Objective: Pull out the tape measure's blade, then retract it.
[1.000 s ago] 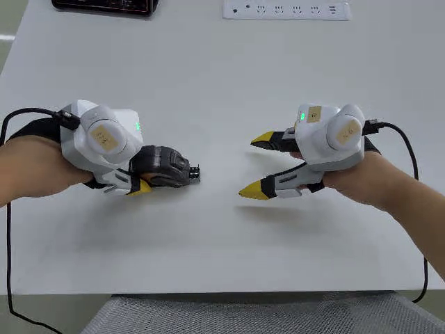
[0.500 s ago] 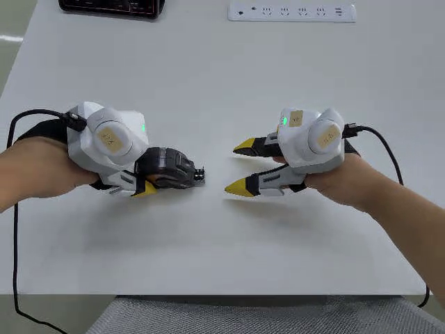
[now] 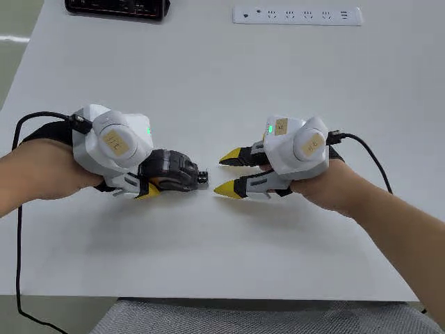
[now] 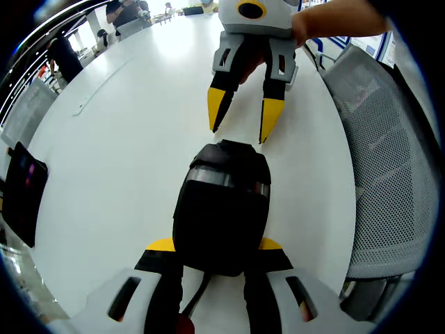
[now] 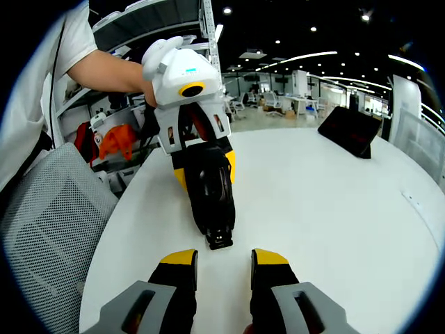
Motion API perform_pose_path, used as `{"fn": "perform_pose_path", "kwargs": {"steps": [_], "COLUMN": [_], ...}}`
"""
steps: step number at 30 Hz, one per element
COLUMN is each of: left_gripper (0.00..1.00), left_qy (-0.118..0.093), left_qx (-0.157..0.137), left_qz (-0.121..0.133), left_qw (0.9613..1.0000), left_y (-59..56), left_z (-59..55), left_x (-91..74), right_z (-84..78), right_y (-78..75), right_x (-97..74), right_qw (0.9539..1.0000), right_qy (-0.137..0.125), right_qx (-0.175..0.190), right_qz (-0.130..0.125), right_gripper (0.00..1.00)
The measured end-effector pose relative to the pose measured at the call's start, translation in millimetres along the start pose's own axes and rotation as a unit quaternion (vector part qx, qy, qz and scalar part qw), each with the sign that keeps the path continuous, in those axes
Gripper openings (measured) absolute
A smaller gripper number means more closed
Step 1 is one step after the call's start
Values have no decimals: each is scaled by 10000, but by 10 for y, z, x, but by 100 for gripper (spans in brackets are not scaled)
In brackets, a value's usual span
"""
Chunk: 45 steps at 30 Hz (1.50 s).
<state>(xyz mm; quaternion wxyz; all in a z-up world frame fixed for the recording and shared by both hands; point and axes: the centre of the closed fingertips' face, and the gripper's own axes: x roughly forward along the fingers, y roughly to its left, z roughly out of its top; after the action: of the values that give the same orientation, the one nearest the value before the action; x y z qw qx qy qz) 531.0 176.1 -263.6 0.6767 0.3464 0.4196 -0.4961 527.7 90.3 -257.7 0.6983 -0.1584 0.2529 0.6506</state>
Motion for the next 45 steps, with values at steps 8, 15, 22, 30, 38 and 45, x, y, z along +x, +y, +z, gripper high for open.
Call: {"fn": "perform_pose_path", "kwargs": {"steps": [8,15,22,30,38,45], "left_gripper": [29,29,29,29,29,29], "left_qy": [-9,-19,-25,-44,-44,-53], "left_qx": [1,-2,-5,-14,-22,-20], "left_qz": [5,6,4,6,14,14], "left_qw": [10000,10000,10000,10000,10000,10000], "left_y": [-5,-4,-2,0,-2,-2], "left_z": [5,9,8,4,0,-2], "left_x": [1,2,5,9,4,4], "right_z": [27,34,49,51,65,63], "right_y": [1,-6,14,16,23,25], "right_x": [97,154,220,263,270,273], "right_qw": [10000,9999,9998,9997,9996,9995], "right_qy": [-22,-44,-47,-67,-93,-72], "right_qx": [-66,-84,-154,-189,-231,-278], "right_qz": [47,74,108,121,104,91], "right_gripper": [22,19,15,13,12,11]}}
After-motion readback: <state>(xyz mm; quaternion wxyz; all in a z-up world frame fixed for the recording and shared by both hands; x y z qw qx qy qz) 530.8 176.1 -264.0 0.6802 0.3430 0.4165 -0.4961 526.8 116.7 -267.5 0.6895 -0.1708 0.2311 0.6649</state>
